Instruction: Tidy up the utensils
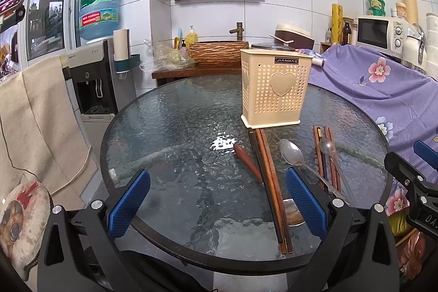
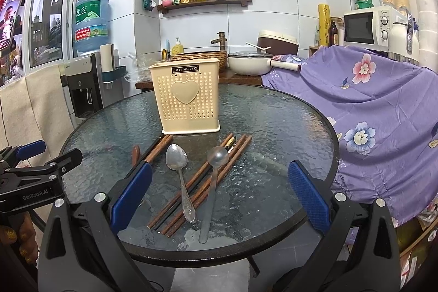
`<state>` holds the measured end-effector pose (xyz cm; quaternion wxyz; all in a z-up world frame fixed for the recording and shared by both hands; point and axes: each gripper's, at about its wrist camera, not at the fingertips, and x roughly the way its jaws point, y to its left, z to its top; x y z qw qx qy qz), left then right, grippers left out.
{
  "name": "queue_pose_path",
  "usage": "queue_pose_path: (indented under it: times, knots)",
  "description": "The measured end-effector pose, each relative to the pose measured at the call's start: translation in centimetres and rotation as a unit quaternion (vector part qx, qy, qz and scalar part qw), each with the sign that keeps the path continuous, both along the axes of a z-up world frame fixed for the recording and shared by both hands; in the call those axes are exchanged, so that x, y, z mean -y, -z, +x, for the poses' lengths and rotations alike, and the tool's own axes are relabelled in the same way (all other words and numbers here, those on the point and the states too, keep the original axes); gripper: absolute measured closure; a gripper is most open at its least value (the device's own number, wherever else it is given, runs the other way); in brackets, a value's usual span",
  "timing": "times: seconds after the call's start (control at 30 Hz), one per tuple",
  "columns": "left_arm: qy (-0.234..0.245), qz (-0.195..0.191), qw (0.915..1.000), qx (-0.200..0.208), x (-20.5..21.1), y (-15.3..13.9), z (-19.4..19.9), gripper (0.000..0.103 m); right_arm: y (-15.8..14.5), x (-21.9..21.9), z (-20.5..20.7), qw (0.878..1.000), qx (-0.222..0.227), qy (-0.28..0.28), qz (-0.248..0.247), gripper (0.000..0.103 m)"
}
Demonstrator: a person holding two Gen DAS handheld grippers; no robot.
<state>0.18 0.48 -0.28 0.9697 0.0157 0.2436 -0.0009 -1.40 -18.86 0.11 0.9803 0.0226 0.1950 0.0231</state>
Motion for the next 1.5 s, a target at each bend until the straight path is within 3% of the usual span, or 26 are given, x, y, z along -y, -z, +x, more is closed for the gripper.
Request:
queue_pose_path:
  times: [1.5]
  knots:
    - [0.0, 0.003, 1.0, -0.008, -0.02, 0.3, 0.34, 0.006, 0.46, -0.1, 0.52, 1.0, -0.011, -0.002, -0.006, 0.005]
